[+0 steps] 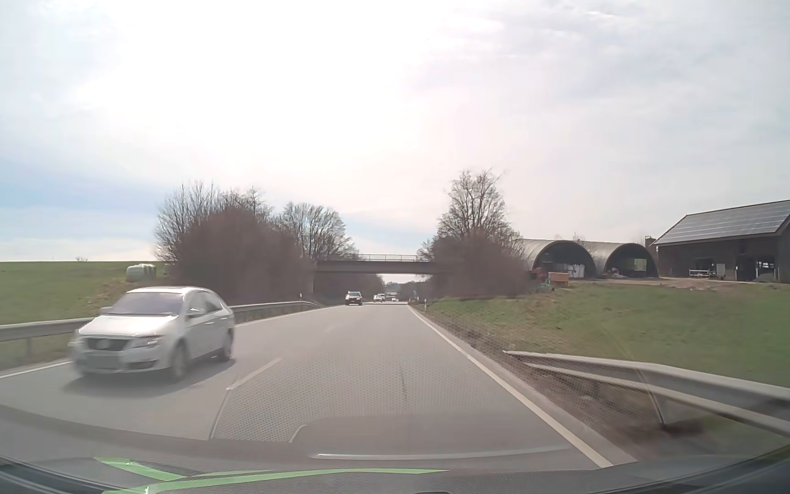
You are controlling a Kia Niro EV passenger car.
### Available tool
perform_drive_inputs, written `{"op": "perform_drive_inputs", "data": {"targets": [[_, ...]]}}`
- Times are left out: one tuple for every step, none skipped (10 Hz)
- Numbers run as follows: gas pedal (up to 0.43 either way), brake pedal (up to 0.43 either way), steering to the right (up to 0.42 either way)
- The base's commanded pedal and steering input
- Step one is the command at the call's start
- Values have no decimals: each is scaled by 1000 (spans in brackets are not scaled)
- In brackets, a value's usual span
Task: Follow the waypoints while adhering to traffic rules and regulations
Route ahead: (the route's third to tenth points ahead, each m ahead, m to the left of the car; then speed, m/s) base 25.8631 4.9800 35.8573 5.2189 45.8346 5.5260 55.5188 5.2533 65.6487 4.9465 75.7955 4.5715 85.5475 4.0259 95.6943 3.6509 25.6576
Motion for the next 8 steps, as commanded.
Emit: {"op": "perform_drive_inputs", "data": {"targets": [[177, 0, 3], [169, 0, 3], [169, 0, 3], [169, 0, 3], [169, 0, 2], [157, 0, 1], [157, 0, 1], [157, 0, 1]]}}
